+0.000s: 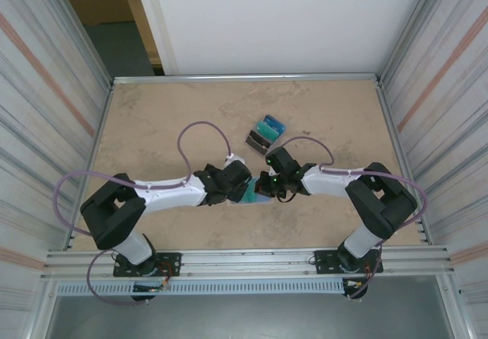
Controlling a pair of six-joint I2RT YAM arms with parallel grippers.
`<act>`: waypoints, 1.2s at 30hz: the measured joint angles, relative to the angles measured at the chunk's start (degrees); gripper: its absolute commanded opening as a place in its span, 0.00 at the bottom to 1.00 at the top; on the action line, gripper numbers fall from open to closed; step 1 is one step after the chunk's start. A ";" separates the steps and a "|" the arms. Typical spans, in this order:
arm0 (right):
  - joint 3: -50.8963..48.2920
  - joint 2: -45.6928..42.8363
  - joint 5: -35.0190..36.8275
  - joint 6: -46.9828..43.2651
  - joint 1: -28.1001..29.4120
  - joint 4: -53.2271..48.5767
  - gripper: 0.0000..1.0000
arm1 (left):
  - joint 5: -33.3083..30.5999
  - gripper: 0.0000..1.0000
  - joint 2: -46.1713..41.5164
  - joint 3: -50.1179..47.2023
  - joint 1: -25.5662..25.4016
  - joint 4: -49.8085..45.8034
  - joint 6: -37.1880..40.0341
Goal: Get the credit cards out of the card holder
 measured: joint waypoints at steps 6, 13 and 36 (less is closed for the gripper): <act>0.00 -0.55 0.00 0.00 -0.35 -0.39 0.00 | -1.18 0.99 3.15 1.55 -0.76 -0.61 0.66; 0.00 -1.99 -0.02 -0.02 -1.14 -1.03 0.00 | -1.16 0.99 3.74 1.64 -0.76 -1.57 0.66; -5.03 -2.29 -9.57 1.84 -3.45 15.21 0.18 | -0.85 0.99 4.63 2.12 -0.76 -1.53 -0.48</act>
